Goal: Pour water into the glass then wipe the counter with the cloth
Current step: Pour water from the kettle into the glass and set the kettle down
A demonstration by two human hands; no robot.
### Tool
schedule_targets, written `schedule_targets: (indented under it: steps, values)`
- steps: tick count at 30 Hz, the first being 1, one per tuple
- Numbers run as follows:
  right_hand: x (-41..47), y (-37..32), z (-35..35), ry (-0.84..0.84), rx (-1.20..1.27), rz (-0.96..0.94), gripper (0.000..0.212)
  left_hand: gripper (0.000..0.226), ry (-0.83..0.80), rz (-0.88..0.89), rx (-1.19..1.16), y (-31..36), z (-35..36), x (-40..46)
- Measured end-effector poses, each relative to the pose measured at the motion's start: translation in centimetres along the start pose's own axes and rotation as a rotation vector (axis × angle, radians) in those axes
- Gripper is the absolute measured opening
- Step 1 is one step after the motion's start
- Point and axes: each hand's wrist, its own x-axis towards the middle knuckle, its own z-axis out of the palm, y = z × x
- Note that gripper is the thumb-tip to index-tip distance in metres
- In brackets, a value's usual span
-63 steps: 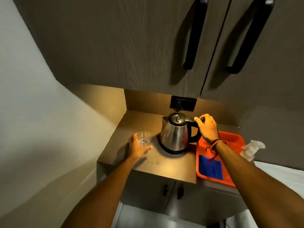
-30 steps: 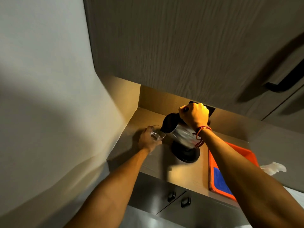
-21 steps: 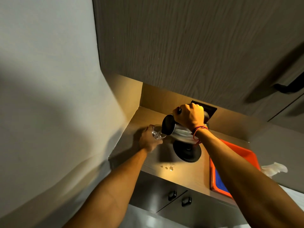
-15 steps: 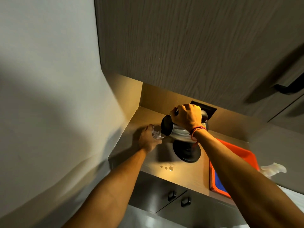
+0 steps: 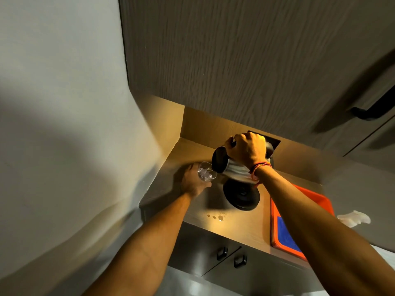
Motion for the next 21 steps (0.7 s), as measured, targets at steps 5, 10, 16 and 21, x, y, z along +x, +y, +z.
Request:
schedule_targets:
  steps: [5,10,16,21]
  values:
    - [-1.5,5.6,1.2,-0.108,0.443,0.377,0.043,0.069,0.024,-0.07,-0.016,0.8,0.6,0.3]
    - [-2.4,9.1,3.0,-0.114,0.66,0.687,0.046,0.084,0.035,-0.133,-0.093,1.0,1.7,0.9]
    - [-2.9,11.4,4.4,0.152,0.729,0.824,0.049,0.089,0.015,-0.156,-0.124,0.7,2.7,1.3]
    - [-4.0,13.7,6.3,0.144,0.839,0.906,0.046,0.085,0.015,-0.184,-0.16,0.4,3.7,1.5]
